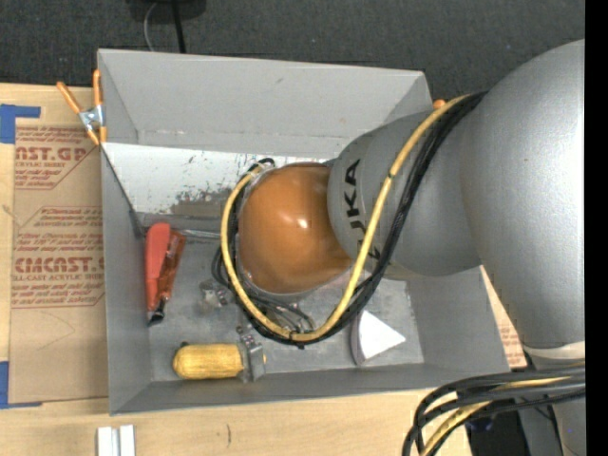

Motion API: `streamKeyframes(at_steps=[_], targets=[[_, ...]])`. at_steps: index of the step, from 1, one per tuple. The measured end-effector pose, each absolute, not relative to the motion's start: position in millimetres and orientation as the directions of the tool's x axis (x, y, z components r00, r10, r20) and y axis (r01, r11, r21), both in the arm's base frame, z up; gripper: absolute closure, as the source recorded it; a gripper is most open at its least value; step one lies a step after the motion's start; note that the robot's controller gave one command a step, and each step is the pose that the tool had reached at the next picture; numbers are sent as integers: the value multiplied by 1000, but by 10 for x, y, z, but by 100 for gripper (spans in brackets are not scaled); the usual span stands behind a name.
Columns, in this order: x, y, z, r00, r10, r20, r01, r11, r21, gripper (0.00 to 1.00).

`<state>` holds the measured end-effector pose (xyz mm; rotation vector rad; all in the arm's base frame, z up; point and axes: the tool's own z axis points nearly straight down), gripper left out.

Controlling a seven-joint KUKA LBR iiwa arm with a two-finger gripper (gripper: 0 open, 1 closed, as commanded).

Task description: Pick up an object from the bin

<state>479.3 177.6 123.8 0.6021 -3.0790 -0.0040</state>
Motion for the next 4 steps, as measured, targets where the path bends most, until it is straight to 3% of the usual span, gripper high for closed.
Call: streamKeyframes(at_steps=[1, 2, 3, 4], targets=[[4798, 1864, 1192, -858, -514, -3, -514, 858, 2, 0], [4840, 1944, 710, -889, -458, -14, -458, 889, 2, 0], [4800, 1944, 700, -718, -696, -6, -696, 718, 1, 100], [4800, 1944, 700, -719, -695, -6, -695, 719, 2, 100]])
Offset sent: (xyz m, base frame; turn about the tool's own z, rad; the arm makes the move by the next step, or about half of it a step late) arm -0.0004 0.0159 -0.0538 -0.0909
